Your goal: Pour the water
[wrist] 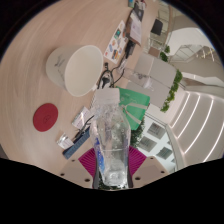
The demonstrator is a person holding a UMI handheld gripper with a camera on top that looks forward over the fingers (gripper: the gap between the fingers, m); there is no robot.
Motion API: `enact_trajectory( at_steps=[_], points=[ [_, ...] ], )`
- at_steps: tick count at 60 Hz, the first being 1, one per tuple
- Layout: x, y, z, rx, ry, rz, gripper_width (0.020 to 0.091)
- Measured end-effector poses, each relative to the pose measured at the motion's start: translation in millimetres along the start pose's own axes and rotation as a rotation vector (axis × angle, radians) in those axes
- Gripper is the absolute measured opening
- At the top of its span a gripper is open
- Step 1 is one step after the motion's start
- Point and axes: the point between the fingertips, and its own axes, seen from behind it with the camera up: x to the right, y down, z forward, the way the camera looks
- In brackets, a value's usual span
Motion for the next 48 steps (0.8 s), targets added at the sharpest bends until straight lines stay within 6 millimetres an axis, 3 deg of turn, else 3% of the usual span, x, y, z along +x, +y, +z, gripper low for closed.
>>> enact_trajectory(
  at_steps=[9, 17, 21, 23, 24, 26, 31, 32, 33, 37, 40, 41, 45, 47, 48],
  points=[
    [8.2, -11.1, 7.7, 0.022, -0.020, -0.250, 0.0390],
    [3.4, -11.3, 11.2, 0.027, -0.044, -0.223, 0.0389],
    [-1.3, -19.9, 14.8, 0.065, -0.058, -0.111, 0.0392],
    [-4.4, -31.5, 14.9, 0.115, -0.081, 0.006, 0.0389],
    [-7.2, -34.5, 5.5, 0.137, -0.076, 0.080, 0.0390],
    [4.6, -43.6, 11.5, 0.186, -0.090, 0.225, 0.0391],
    [24.5, -38.7, 17.6, 0.204, -0.112, 0.756, 0.0391],
    [8.8, -48.0, 10.2, 0.176, -0.073, 0.919, 0.0394],
    [12.8, -43.7, 0.5, 0.180, -0.052, 1.029, 0.0395],
    [11.8, -26.6, 13.8, 0.196, -0.149, 1.456, 0.0404],
    [-6.1, -24.7, 16.3, 0.204, -0.187, 1.728, 0.0415],
    [-16.9, -32.5, 17.9, 0.207, -0.171, 1.817, 0.0417],
    [-33.6, -22.5, 26.2, 0.241, -0.257, 1.998, 0.0414],
    [-56.9, -37.7, 28.1, 0.248, -0.260, 2.087, 0.0415],
    [-55.4, -28.7, 28.0, 0.249, -0.281, 2.087, 0.0415]
  ],
)
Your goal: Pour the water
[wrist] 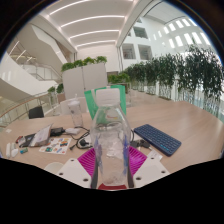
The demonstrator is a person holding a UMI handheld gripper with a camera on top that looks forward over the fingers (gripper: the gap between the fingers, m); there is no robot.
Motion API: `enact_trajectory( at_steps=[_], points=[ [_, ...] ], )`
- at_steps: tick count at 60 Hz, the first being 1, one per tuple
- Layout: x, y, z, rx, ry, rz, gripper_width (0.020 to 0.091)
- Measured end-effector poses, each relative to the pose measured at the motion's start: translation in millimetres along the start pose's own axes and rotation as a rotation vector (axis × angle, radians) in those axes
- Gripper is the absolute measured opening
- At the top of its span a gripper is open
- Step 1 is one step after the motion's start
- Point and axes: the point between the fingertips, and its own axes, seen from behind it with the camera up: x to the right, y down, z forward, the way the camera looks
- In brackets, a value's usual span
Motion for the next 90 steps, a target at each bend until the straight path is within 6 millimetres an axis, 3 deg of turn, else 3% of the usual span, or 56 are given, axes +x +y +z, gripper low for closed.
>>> enact_trajectory(
  at_steps=[4, 5, 6, 11, 16, 17, 20, 25, 31, 38, 40, 44, 47, 55, 59, 70, 77, 84, 90],
  points=[
    [9.1, 14.5, 1.7, -0.013, -0.024, -0.009, 0.0414],
    [3.4, 32.5, 7.3, -0.004, -0.038, -0.006, 0.0414],
    [5.8, 25.3, 0.5, -0.013, -0.053, -0.025, 0.0417],
    [-9.0, 34.0, -1.9, 0.000, -0.133, -0.077, 0.0421],
    [-16.2, 54.4, -0.7, 0.000, -0.156, -0.158, 0.0421],
    [-17.0, 56.7, 7.4, -0.002, -0.163, -0.156, 0.0421],
    [-17.8, 69.8, 1.8, -0.031, -0.173, -0.139, 0.0424],
    [-12.8, 67.3, 8.8, -0.008, -0.174, -0.099, 0.0426],
    [-15.7, 66.2, 1.5, -0.011, -0.175, -0.102, 0.0443],
    [-11.4, 73.4, 1.0, -0.072, -0.158, -0.101, 0.0549],
    [-8.4, 78.5, -2.5, -0.112, -0.144, -0.088, 0.0618],
    [-5.5, 82.6, -12.9, -0.156, -0.140, -0.062, 0.0832],
    [-2.9, 81.1, -22.7, -0.171, -0.122, -0.045, 0.0841],
    [9.5, 68.9, -68.6, -0.181, -0.061, -0.042, 0.0834],
    [5.6, 59.5, -99.7, -0.187, -0.041, -0.024, 0.0833],
    [-30.3, 23.9, -190.5, -0.161, 0.003, -0.074, 0.0832],
    [-64.8, 3.6, -246.7, -0.132, 0.025, -0.077, 0.0828],
    [-86.6, -6.1, -293.2, -0.121, 0.051, -0.074, 0.0829],
    [-97.7, -10.7, -321.7, -0.118, 0.055, -0.103, 0.0832]
  ],
)
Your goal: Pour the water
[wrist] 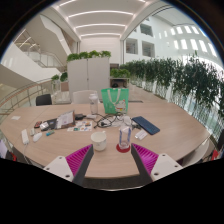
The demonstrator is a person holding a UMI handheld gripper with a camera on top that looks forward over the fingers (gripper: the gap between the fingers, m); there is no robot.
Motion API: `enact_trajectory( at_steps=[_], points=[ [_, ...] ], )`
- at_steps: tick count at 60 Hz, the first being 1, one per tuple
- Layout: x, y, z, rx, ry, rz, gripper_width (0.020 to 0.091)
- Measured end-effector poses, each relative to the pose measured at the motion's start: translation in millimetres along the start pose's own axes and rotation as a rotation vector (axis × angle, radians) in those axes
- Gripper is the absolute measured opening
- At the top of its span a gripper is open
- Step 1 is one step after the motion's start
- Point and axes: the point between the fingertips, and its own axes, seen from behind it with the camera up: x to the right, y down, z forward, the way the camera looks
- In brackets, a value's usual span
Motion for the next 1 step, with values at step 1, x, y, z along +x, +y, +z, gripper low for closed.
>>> enact_trajectory(
  at_steps=[1],
  points=[
    [-0.8, -0.3, -3.7, 0.004, 0.001, -0.006, 0.0831]
  ],
)
